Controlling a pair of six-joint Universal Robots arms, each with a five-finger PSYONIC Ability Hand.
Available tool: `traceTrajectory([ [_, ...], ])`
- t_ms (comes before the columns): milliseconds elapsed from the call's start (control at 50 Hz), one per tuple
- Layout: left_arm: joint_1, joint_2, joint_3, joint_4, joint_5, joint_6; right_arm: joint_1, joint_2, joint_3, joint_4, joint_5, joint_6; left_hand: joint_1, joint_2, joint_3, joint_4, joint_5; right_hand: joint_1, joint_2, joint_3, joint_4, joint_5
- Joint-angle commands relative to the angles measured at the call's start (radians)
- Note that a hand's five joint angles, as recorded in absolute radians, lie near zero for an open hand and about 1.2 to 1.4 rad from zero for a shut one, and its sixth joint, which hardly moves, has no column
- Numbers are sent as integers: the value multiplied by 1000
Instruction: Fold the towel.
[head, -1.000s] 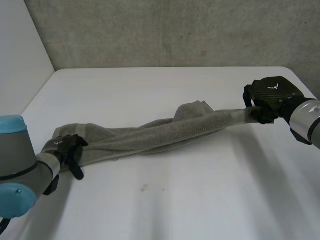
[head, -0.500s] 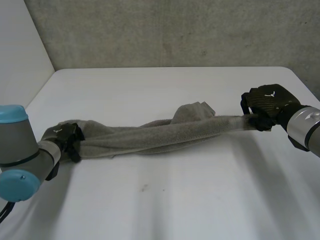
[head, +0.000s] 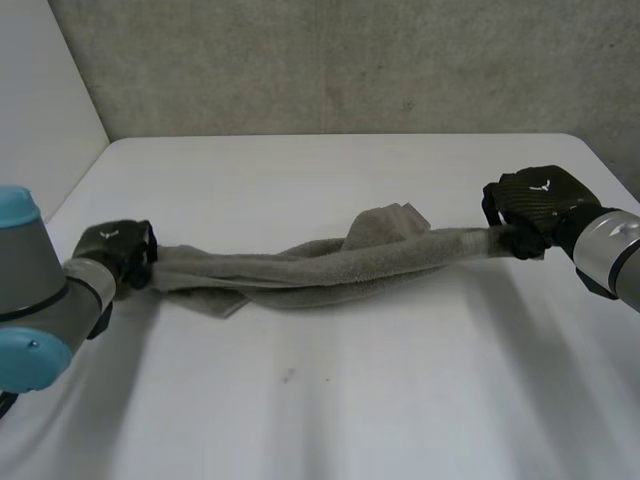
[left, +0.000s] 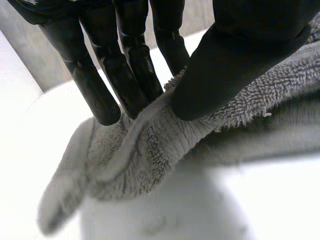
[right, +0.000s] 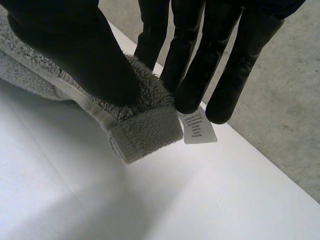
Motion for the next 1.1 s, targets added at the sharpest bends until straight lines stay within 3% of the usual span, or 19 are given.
traceTrajectory([
  [20,-2,106,-38,-45,-3,4,-4,-6,-49,91,2,-87,243,206,204,203,219,432,220,210,204,246],
  [80,-2,179,-68,-111,-1,21,-6,-9,-63,153,2,-132,243,206,204,203,219,432,220,210,204,246],
  [180,0,296,-101,-226,0,80,-50,-11,-71,444,5,-383,243,206,204,203,219,432,220,210,204,246],
  [280,3,339,-147,-390,-12,213,-64,1,-31,560,4,-523,243,206,204,203,219,432,220,210,204,246],
  [360,-5,316,-158,-413,-9,260,-56,23,-19,552,8,-532,243,206,204,203,219,432,220,210,204,246],
  [480,-19,176,-51,-349,-14,273,-1,130,-146,431,94,-491,243,206,204,203,219,432,220,210,204,246],
  [580,-92,46,347,-275,-28,267,86,204,-449,201,244,-304,243,206,204,203,219,432,220,210,204,246],
  [700,-135,-3,663,-159,-32,251,92,207,-635,-15,306,-190,243,206,204,203,219,432,220,210,204,246],
  [740,-149,-5,796,-37,-37,215,94,164,-648,-212,326,-109,243,206,204,203,219,432,220,210,204,246],
  [760,-149,-5,796,-36,-37,214,94,164,-648,-213,326,-109,243,206,204,203,219,432,220,210,204,246],
  [800,-151,-3,827,30,-37,181,92,103,-599,-392,343,-58,243,206,204,203,219,432,220,210,204,246],
  [880,-151,15,827,189,-47,65,92,67,-536,-469,343,-52,243,206,204,203,219,432,220,210,204,246],
  [1020,-149,40,675,170,-69,30,83,67,-419,-355,305,-44,243,206,204,203,219,432,220,210,204,246],
  [1100,-140,38,456,165,-60,32,83,69,-349,-315,253,-52,243,206,204,203,219,432,220,210,204,246],
])
